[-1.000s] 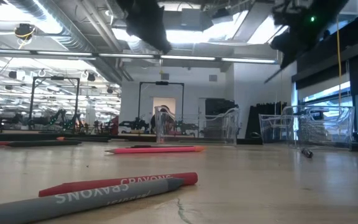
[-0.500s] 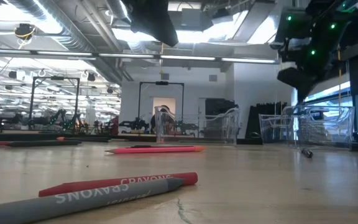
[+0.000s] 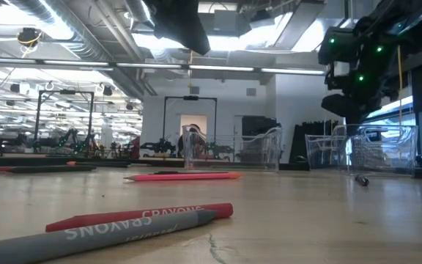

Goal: Sort crayons/erasers/pens/pencils in bins
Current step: Put the blue crayon into the top right transparent bin

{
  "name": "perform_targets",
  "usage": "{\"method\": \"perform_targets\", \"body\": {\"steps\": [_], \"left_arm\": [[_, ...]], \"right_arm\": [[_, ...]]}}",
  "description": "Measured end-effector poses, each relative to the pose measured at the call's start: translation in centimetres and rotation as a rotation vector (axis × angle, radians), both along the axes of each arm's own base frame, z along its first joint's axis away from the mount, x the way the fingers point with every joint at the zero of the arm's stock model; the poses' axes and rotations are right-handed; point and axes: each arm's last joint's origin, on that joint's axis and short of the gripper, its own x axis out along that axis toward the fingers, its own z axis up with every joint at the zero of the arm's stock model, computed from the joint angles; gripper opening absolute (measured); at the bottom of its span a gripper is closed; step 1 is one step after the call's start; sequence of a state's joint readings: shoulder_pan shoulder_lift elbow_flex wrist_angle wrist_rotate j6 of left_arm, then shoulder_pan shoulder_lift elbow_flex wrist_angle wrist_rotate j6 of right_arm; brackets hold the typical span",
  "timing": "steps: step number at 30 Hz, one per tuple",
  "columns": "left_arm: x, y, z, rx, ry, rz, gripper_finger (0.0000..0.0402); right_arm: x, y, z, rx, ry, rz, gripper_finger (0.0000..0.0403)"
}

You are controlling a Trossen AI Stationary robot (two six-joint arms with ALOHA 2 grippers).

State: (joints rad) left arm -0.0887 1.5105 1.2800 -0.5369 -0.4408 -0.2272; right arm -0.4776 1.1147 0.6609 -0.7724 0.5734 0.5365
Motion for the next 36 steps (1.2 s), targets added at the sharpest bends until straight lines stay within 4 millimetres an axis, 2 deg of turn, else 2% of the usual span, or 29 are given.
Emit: {"method": "perform_targets", "body": {"steps": [21, 36], "left_arm": [[0.0, 0.0, 0.0, 0.000, 0.001, 0.001, 0.0096], [0.0, 0.0, 0.0, 0.000, 0.001, 0.001, 0.0096]], "right_arm": [[0.8, -2.3, -2.7, 0.139, 0.051, -0.024, 0.0040], [1.0, -2.4, -2.8, 0.170, 0.005, -0.037, 0.0043]]}}
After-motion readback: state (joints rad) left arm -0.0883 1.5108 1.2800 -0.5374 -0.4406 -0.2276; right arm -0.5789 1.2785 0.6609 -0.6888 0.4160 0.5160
